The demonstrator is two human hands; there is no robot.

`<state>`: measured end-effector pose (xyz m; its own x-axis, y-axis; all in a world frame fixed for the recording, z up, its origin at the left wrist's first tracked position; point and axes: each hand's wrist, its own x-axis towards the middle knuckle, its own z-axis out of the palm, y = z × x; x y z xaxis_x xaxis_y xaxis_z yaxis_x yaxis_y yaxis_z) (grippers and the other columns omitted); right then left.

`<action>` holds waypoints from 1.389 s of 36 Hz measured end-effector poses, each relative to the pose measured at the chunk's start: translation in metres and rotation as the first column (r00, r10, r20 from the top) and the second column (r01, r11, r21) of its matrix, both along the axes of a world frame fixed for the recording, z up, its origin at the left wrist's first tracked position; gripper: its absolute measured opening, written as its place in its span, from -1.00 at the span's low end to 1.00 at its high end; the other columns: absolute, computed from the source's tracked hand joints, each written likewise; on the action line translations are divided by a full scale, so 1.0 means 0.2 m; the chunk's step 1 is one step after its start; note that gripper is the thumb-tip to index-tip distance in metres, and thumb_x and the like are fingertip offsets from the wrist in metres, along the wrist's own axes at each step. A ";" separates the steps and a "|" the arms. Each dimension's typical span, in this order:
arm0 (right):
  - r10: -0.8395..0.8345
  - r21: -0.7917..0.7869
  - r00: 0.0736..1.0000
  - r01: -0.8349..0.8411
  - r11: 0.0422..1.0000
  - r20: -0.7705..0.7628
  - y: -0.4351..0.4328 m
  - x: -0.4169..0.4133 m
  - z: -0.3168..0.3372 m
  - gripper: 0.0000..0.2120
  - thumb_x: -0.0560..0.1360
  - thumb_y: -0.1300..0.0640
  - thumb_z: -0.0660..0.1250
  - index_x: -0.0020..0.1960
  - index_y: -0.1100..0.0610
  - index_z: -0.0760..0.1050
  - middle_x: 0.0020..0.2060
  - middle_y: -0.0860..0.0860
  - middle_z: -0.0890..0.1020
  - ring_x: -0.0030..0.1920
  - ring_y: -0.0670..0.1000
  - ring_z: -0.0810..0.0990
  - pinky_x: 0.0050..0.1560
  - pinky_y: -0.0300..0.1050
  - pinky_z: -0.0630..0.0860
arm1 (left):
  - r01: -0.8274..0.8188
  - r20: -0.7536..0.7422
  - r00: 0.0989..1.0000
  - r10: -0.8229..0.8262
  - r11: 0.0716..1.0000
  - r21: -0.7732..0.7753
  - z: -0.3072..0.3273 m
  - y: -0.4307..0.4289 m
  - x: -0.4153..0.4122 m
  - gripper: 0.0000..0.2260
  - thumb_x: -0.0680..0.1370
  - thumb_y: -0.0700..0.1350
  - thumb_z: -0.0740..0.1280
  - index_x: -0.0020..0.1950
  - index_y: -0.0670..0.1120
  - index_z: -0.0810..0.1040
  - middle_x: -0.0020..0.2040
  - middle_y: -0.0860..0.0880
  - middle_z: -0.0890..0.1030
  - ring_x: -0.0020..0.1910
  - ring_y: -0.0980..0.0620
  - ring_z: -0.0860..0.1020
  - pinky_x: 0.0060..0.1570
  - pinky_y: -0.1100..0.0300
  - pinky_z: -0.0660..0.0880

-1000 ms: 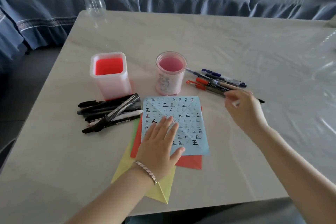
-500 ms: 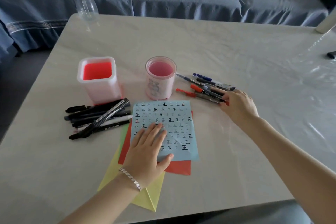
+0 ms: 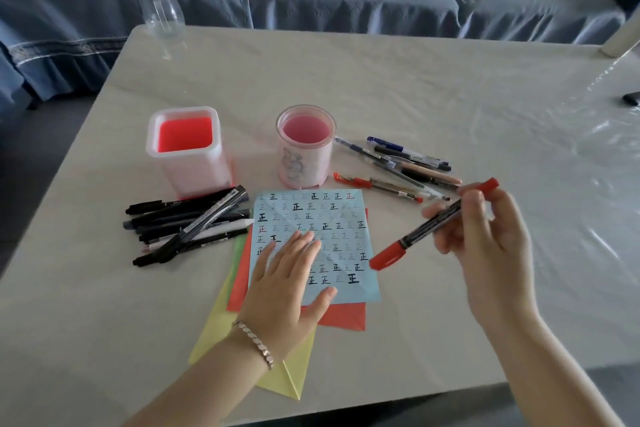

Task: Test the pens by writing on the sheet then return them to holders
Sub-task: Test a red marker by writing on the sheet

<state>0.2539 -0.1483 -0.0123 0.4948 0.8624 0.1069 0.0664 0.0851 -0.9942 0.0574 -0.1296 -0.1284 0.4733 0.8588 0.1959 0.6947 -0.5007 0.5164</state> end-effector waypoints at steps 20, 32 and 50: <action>0.203 -0.270 0.978 -0.208 0.940 -0.044 -0.04 -0.29 -0.12 -0.56 0.48 0.08 0.33 -0.46 0.15 0.19 -0.54 0.13 0.28 -0.55 0.00 0.21 -0.58 -0.27 0.18 | 0.191 0.352 0.924 -0.150 0.978 -0.083 0.32 -0.07 0.12 -0.72 0.52 0.13 -0.03 -0.22 0.10 0.40 -0.45 0.13 0.51 -0.42 0.11 0.49 -0.43 0.40 0.29; 0.149 -0.121 0.901 -0.215 0.969 -0.408 -0.03 -0.23 -0.11 -0.57 0.41 0.28 0.24 -0.56 0.02 0.21 -0.64 -0.09 0.21 -0.63 -0.14 0.13 -0.57 -0.32 0.00 | 0.185 0.303 0.951 -0.057 0.892 -0.412 0.30 -0.06 0.00 -0.42 0.29 0.52 -0.04 -0.49 0.00 0.23 -0.58 0.07 0.26 -0.55 0.12 0.22 -0.47 0.31 0.18; -0.030 -0.307 0.997 0.005 0.952 -0.075 -0.05 -0.06 -0.35 -0.77 0.53 0.20 0.24 -0.28 0.25 0.45 -0.56 0.03 0.55 -0.57 -0.05 0.45 -0.56 -0.28 0.34 | -0.228 -0.182 0.944 0.276 0.942 0.247 0.01 0.11 -0.13 -0.62 0.30 -0.21 0.46 0.08 -0.16 0.46 0.03 -0.18 0.50 0.00 -0.17 0.42 -0.03 -0.07 0.45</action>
